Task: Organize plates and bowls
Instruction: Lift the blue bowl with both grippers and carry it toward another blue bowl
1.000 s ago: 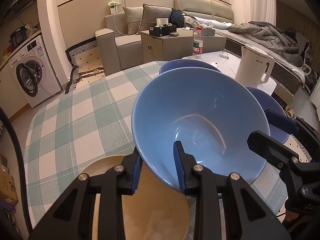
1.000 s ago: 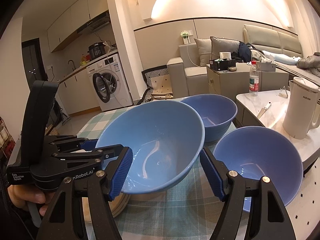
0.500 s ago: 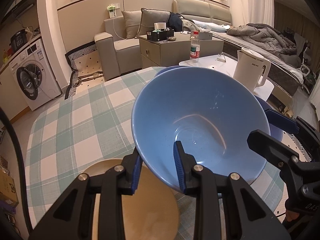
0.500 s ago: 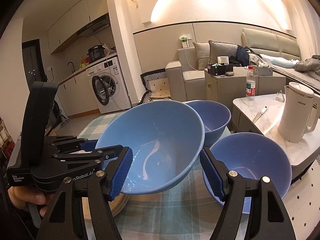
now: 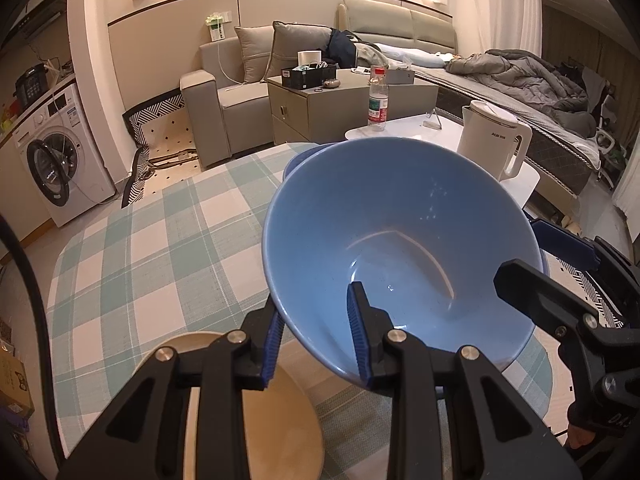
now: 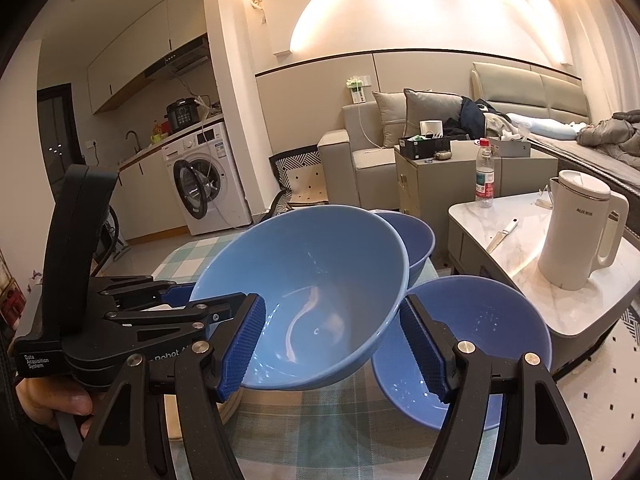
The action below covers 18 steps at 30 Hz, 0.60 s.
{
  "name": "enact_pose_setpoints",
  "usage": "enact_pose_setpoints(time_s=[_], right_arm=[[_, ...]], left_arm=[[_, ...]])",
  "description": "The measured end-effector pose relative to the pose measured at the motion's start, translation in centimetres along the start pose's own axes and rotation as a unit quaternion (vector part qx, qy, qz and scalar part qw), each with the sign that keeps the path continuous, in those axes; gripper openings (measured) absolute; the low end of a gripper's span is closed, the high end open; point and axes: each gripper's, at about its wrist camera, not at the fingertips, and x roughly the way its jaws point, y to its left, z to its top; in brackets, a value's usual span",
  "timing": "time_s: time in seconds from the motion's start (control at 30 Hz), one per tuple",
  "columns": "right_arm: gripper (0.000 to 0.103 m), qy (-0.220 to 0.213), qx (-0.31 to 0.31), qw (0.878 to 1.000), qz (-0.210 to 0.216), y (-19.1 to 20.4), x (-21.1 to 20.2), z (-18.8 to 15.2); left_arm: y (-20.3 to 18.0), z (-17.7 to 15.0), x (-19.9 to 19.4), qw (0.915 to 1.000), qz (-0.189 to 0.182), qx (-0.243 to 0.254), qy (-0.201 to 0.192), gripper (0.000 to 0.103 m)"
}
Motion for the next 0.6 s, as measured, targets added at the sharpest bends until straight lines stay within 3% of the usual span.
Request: enact_pose_setpoints(time_s=[0.6], right_arm=[[0.072,-0.005,0.012,1.000,0.007,-1.2,-1.1,0.4]], left_arm=[[-0.9,1.0,0.4,1.0000,-0.006,0.001,-0.003,0.029]])
